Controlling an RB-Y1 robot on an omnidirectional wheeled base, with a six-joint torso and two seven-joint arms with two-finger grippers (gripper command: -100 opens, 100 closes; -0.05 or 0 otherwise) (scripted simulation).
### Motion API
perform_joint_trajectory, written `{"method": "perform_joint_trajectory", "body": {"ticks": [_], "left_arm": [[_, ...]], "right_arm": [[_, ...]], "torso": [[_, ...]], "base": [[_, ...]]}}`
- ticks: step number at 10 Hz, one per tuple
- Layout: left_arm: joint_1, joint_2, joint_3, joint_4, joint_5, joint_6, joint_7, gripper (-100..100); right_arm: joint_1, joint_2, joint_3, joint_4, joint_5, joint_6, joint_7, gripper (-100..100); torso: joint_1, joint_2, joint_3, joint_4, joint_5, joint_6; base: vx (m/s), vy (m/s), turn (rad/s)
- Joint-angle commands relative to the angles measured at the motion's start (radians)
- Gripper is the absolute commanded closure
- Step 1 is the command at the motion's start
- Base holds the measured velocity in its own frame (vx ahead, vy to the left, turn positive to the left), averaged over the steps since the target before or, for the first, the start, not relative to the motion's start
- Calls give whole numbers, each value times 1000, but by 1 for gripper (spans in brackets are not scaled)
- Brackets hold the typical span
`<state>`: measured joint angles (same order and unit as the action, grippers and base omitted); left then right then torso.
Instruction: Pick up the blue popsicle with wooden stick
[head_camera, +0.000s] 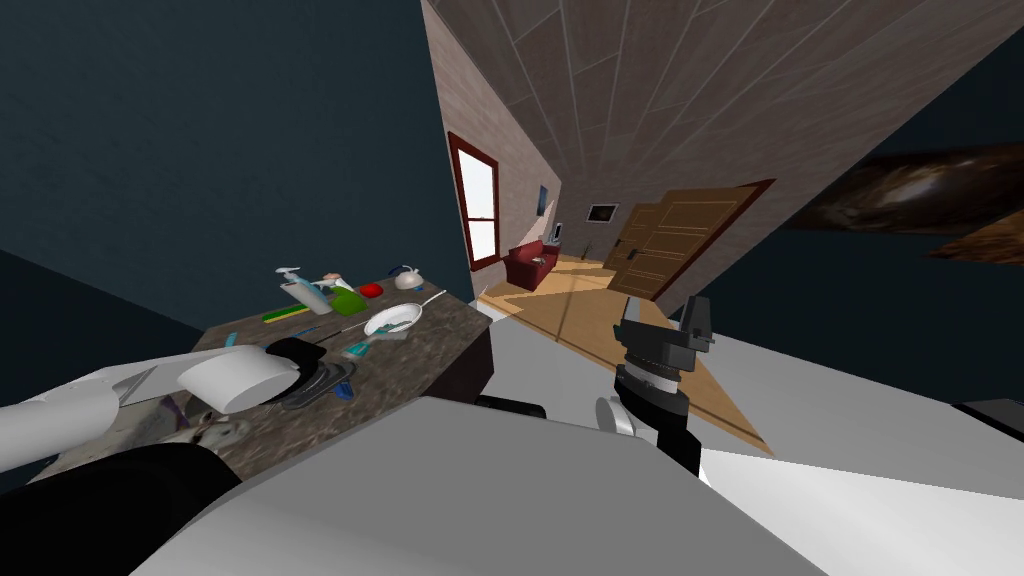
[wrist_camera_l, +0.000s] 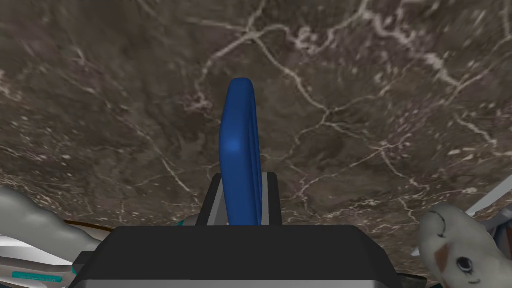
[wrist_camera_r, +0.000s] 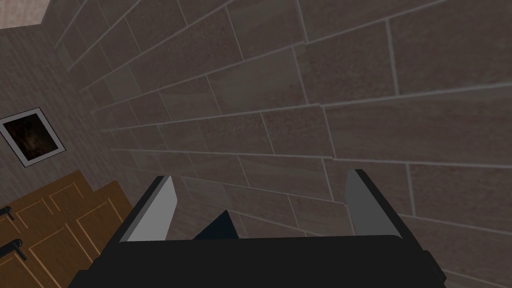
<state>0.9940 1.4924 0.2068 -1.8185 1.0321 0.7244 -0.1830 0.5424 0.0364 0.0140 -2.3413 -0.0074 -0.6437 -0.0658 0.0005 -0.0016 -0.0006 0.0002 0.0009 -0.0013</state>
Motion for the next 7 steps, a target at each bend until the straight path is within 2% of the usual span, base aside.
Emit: {"method": "perform_joint_trajectory", "body": {"ticks": [1, 2, 3, 5, 6, 7], "left_arm": [[0, 0, 0, 0, 0, 0, 0, 100], [0, 0, 0, 0, 0, 0, 0, 0], [7, 29, 26, -20, 20, 16, 10, 100], [17, 67, 58, -42, 47, 37, 18, 100], [13, 56, 48, -35, 39, 29, 14, 100], [12, 58, 50, -37, 39, 33, 17, 0]], "right_arm": [[0, 0, 0, 0, 0, 0, 0, 0], [0, 0, 0, 0, 0, 0, 0, 0], [0, 0, 0, 0, 0, 0, 0, 0], [0, 0, 0, 0, 0, 0, 0, 0], [0, 0, 0, 0, 0, 0, 0, 0], [0, 0, 0, 0, 0, 0, 0, 0]], "torso": [[0, 0, 0, 0, 0, 0], [0, 0, 0, 0, 0, 0], [0, 0, 0, 0, 0, 0], [-2, 2, 1, 0, -1, -1], [-2, 2, 1, 1, -1, 0], [-1, 2, 1, 0, -1, 0]], "base": [[0, 0, 0], [0, 0, 0], [-21, -7, 129], [-35, -11, 88], [-16, -4, 5], [0, 0, 0]]}}
